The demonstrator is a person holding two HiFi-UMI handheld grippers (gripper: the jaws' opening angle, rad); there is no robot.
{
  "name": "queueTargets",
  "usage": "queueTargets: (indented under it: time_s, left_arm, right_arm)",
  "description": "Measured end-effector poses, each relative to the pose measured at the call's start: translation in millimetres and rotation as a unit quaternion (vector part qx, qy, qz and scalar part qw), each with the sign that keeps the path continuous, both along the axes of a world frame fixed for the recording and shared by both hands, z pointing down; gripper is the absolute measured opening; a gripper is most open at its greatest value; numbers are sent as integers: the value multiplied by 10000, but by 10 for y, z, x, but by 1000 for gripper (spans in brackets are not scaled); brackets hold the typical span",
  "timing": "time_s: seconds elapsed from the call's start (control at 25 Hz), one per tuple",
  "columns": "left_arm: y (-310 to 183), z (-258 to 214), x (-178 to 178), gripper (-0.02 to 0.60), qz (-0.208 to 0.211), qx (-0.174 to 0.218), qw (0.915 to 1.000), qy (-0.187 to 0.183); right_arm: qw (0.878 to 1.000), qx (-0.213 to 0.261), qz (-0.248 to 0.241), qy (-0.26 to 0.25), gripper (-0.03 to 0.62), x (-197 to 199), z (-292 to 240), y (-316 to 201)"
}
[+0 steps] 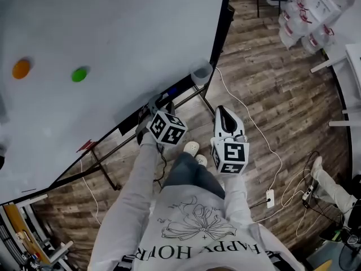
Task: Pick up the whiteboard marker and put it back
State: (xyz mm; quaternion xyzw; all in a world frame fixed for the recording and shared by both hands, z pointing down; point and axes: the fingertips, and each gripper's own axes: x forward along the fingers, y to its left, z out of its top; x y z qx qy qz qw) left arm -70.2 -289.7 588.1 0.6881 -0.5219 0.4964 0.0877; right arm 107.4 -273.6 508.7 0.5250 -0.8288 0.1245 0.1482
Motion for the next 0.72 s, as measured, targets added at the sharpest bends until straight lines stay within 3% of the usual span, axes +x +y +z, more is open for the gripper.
queueTargets:
  time_s: [0.2, 0.72]
  left_arm:
    - [-84, 159, 28, 152, 105, -362, 9990, -251]
    - [-237, 424, 50, 133, 361, -740, 9941, -701]
  right_arm:
    - [9999, -97, 71, 37, 5, 13, 89, -85]
    - [9989, -344, 277, 138, 5, 110, 322, -106]
